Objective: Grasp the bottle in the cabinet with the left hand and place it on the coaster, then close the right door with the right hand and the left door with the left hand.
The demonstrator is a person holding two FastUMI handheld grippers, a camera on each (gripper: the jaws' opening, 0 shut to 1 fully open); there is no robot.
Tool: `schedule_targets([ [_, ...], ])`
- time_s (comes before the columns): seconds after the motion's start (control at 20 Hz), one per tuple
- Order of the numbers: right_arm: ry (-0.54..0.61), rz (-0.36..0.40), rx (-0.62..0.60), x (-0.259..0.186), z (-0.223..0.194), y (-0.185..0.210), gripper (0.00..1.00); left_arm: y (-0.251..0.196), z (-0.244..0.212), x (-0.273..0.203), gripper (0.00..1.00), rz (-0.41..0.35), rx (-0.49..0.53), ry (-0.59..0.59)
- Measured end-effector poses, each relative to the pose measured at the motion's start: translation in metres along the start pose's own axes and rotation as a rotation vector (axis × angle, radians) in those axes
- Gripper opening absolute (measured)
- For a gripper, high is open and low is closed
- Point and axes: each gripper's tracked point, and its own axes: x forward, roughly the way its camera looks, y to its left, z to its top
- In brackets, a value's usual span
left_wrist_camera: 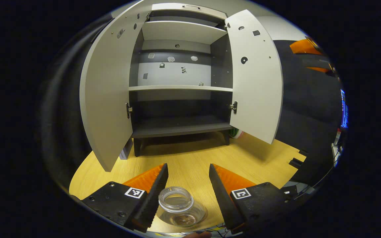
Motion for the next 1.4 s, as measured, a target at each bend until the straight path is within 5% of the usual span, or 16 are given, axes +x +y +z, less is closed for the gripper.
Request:
schedule_targets([
  [0.45, -0.022, -0.047, 0.027, -0.045, -0.011, -0.057, 0.98, 0.004, 0.054, -0.014, 0.86, 0.026, 0.058, -0.061],
  [0.85, -0.028, -0.077, 0.007, -0.071, -0.028, -0.095, 0.98, 0.023, 0.123, -0.035, 0.87, 0.083, -0.047, -0.106],
  [1.4, -0.082, -0.143, -0.126, -0.026, 0.031, -0.165, 0.98, 0.031, 0.256, -0.092, 0.9, 0.117, -0.014, -0.193],
])
